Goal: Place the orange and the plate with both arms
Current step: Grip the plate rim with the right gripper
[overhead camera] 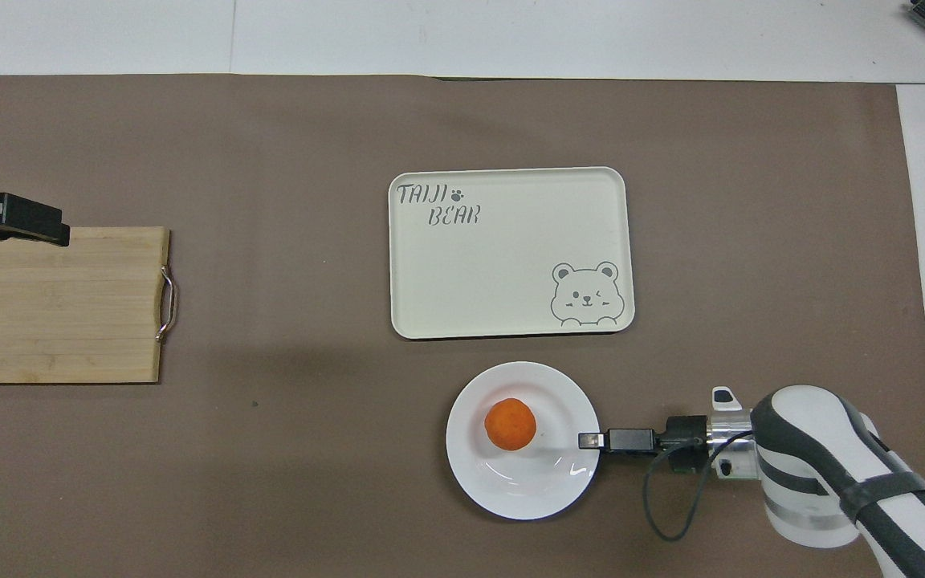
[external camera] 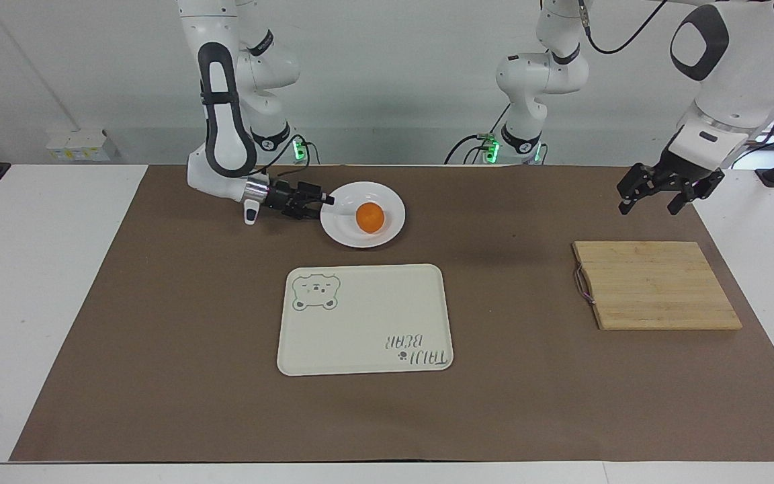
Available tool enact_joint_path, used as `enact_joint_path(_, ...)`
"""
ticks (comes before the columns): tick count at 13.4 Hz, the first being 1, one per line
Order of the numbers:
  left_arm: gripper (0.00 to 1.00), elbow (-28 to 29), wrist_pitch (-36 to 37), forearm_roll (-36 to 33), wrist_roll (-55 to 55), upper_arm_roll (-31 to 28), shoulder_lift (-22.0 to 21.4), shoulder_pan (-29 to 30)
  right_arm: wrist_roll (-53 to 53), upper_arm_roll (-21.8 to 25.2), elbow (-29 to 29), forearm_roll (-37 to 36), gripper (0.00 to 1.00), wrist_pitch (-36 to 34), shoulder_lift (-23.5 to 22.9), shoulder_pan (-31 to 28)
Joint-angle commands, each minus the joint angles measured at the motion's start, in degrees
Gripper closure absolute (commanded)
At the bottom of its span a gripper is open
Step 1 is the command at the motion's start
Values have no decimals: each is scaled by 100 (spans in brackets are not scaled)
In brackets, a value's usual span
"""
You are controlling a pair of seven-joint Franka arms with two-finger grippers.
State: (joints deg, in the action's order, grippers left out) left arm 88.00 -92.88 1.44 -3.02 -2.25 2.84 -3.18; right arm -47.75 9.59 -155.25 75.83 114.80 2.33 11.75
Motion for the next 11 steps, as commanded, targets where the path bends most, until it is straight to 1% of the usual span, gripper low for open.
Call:
enact_joint_path(1,0,-170,410,-118,-391,-152,-2,-17,-191,-1,-85,352,0,156,31,134)
enact_joint_path(3,0,-161,402,-100,-366,-109,-107,-16,-182,-1,-76,502,0,270,22,300)
enact_joint_path(5,0,-143,350,-91,-157,-109,-152,1,-182,-1,-85,538,1,306,22,319)
enact_joint_path(7,0,-74,341,-91,143,-109,-187,-8,-182,-1,-76,538,52,315,13,319)
enact_joint_path(8,0,14,315,-100,109,-109,-248,-8,-190,-1,-76,538,70,323,13,319)
enact_joint_path(9,0,102,323,-100,109,-109,-301,1,-173,-1,-67,538,83,332,4,319)
enact_joint_path(11,0,217,393,-135,91,-117,-389,10,-182,-1,-58,538,94,350,-4,380)
